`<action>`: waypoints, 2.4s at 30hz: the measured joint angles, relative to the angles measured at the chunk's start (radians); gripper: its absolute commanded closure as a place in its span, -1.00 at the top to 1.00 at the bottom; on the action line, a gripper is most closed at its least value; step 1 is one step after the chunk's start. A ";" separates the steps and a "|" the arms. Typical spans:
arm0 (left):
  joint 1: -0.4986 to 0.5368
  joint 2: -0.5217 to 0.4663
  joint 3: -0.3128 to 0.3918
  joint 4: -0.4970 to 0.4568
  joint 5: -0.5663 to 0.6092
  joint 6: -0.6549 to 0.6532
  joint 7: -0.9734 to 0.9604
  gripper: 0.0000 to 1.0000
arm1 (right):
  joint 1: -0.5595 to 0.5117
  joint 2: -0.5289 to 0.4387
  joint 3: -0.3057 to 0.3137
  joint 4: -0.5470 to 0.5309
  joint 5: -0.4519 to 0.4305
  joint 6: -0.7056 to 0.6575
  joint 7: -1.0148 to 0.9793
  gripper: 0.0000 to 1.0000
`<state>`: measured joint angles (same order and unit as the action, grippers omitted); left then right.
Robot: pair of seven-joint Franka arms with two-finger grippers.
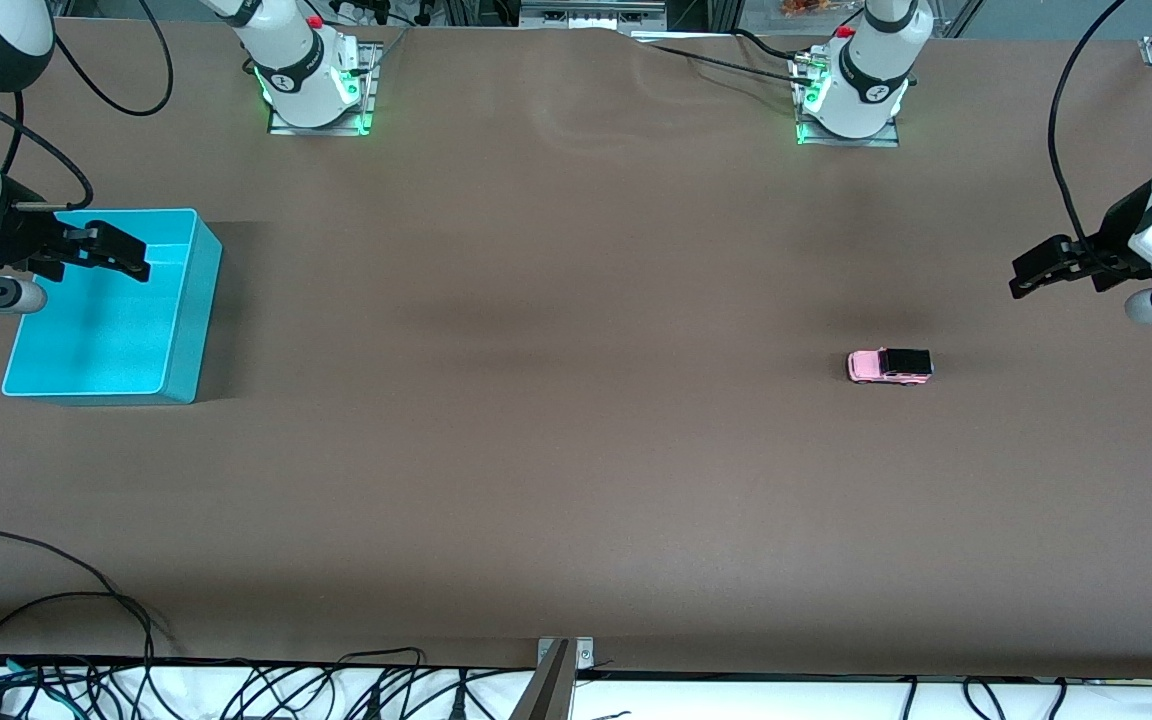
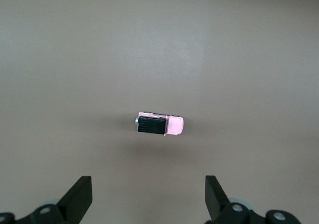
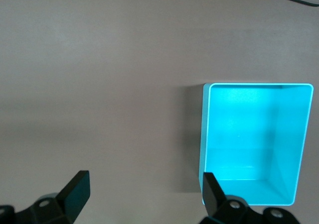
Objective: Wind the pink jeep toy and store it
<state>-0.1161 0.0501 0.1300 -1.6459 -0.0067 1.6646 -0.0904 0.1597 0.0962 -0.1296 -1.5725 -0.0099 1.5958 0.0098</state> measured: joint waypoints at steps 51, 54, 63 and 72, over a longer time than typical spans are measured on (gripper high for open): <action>0.034 0.290 0.003 -0.205 -0.018 0.317 -1.361 1.00 | 0.000 0.000 -0.004 0.003 -0.005 -0.012 0.000 1.00; 0.034 0.290 0.003 -0.247 -0.018 0.361 -1.380 1.00 | 0.001 0.000 -0.003 0.004 -0.005 -0.011 0.000 1.00; 0.034 0.290 0.002 -0.380 -0.033 0.553 -1.397 1.00 | 0.001 0.000 -0.003 0.005 -0.005 -0.009 0.000 1.00; 0.035 0.290 0.002 -0.506 -0.064 0.743 -1.398 1.00 | 0.001 0.000 -0.003 0.005 -0.005 -0.006 0.000 1.00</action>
<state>-0.0816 0.3400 0.1324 -2.1523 -0.0706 2.4078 -1.4886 0.1610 0.0963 -0.1325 -1.5676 -0.0149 1.5902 0.0098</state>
